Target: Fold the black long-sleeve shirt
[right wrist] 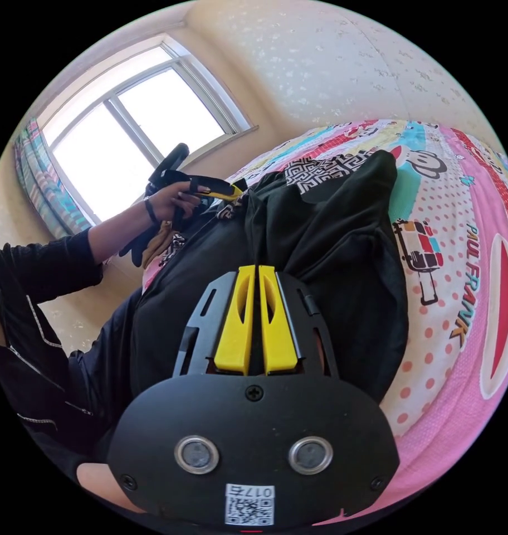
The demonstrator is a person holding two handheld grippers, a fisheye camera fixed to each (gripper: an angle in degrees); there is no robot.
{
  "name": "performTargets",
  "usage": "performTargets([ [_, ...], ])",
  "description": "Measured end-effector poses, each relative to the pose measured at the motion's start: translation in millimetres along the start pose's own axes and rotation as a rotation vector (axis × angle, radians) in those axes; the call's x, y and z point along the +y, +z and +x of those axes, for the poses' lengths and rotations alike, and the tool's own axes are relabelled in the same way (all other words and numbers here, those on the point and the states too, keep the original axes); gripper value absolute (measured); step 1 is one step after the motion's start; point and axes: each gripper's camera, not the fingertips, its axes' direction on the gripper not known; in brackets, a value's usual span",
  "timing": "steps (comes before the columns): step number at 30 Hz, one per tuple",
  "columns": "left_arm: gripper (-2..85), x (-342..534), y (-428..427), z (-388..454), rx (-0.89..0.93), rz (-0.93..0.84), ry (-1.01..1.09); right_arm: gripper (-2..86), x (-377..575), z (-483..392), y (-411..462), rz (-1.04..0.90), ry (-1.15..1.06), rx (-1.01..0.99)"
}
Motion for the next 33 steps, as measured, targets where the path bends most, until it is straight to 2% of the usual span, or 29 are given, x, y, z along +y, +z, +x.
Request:
performTargets([
  [3,0.6,7.0,-9.6,6.8,-0.027,0.051,0.023,1.3,3.2,5.7,-6.6,0.013,0.007,-0.002],
  [7,-0.6,10.8,-45.7,8.5,0.045,0.176,0.043,1.3,8.7,19.2,-21.5,0.068,0.079,0.009],
  [10,-0.8,-9.6,-79.1,11.9,0.144,0.235,0.072,1.2,13.0,47.5,-51.2,0.213,0.2,-0.092],
  [12,-0.9,-31.2,-103.7,22.8,0.212,0.272,0.116,1.2,-0.3,78.7,-90.9,0.376,0.293,-0.189],
  [14,-0.9,-54.4,-131.6,41.1,0.277,0.311,0.168,1.2,-24.9,93.4,-129.6,0.485,0.299,-0.209],
  [17,-0.8,-74.8,-189.3,81.0,0.358,0.446,0.319,1.2,-78.6,81.3,-197.0,0.572,0.203,-0.074],
  [20,-0.7,-55.3,-220.7,92.3,0.364,0.569,0.428,1.4,-113.8,40.7,-215.3,0.474,0.034,0.179],
  [21,-0.7,-37.6,-213.1,83.8,0.334,0.588,0.431,1.5,-114.7,31.2,-202.1,0.422,0.002,0.261],
  [24,-0.7,16.8,-146.4,30.5,0.252,0.578,0.371,2.1,-87.6,40.6,-142.2,0.304,0.029,0.306],
  [25,-0.7,37.6,-104.9,-2.9,0.236,0.538,0.292,2.2,-79.1,47.9,-128.5,0.279,0.052,0.285],
  [28,-0.9,81.8,-15.3,-91.3,0.31,0.374,0.008,3.6,-40.8,92.2,-68.4,0.109,0.182,0.037],
  [30,-0.9,104.6,2.8,-120.9,0.303,0.363,-0.066,5.9,-22.0,109.0,-69.5,0.172,0.24,-0.107],
  [33,-0.9,113.5,-12.3,-123.8,0.298,0.369,0.019,10.4,-13.4,109.7,-108.7,0.327,0.267,-0.102],
])
